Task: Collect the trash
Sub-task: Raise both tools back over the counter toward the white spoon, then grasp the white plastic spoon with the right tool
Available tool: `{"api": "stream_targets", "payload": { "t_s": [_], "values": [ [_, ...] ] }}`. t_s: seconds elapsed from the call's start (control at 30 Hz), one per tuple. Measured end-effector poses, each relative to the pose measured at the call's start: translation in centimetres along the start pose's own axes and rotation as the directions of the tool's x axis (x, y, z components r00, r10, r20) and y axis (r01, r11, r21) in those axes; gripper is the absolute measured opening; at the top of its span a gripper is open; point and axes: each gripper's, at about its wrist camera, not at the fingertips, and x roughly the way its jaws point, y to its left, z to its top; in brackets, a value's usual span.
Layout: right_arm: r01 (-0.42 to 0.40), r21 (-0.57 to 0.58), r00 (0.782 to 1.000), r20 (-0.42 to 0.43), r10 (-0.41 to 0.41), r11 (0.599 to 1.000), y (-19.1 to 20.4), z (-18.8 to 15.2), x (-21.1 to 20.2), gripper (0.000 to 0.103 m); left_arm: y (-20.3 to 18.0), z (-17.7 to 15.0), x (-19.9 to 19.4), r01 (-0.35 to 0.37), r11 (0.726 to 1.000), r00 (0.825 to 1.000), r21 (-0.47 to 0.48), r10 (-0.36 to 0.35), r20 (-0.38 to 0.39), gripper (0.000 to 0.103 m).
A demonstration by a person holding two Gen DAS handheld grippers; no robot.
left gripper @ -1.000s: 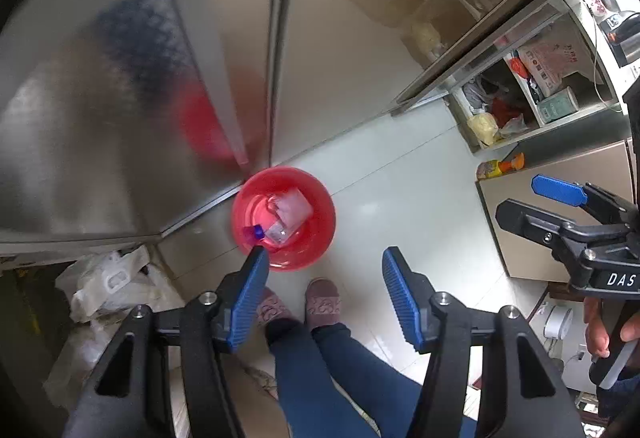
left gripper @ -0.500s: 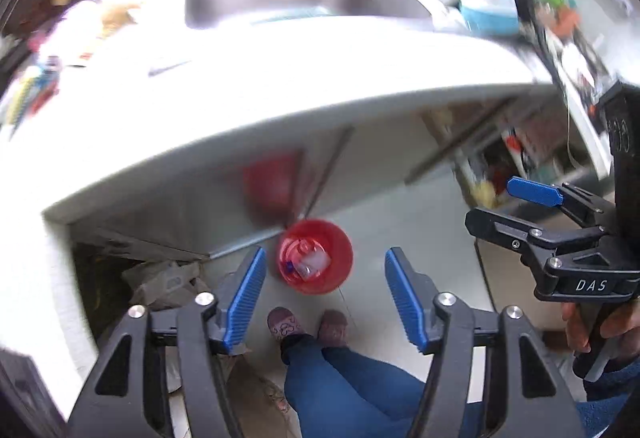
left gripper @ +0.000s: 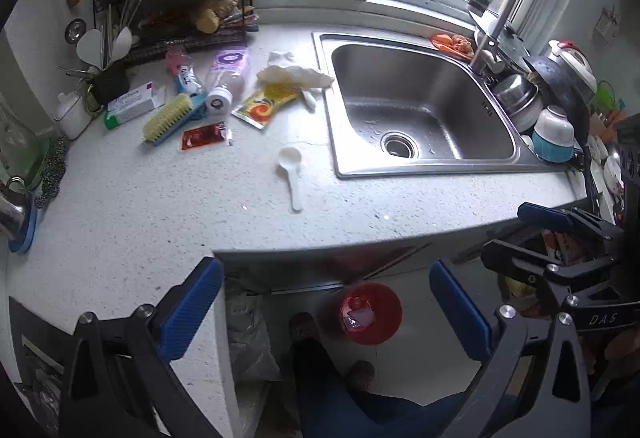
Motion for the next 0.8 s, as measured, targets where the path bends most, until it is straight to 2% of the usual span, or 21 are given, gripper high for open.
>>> {"api": "stream_targets", "payload": {
  "t_s": [0.17,0.43,0.57,0.67,0.8],
  "values": [
    [-0.023,-0.034,0.999,-0.025,0.022,0.999,2.8,3.6,3.3,0.095,4.3,2.3,0.8,-0.025,1.0,1.0,-0.005,0.025,-0.005,0.103],
    [-0.066,-0.056,0.991,-0.118,0.059,0.996,5.9,8.8,10.6,0.095,10.9,5.2,4.4,-0.082,0.996,0.994,-0.029,0.08,-0.075,0.103],
    [-0.061,-0.07,0.985,-0.167,0.048,0.996,6.7,10.2,13.8,0.095,13.2,5.9,6.2,-0.085,0.995,0.99,-0.049,0.079,-0.114,0.103],
    [-0.054,-0.081,0.977,-0.212,0.036,0.995,7.1,10.5,16.2,0.084,14.3,6.0,7.7,-0.091,0.994,0.986,-0.055,0.082,-0.143,0.103],
    [-0.04,-0.099,0.962,-0.274,0.012,0.994,7.3,10.4,18.5,0.076,15.0,6.2,9.1,-0.078,0.995,0.983,-0.064,0.066,-0.172,0.103]
  ]
}}
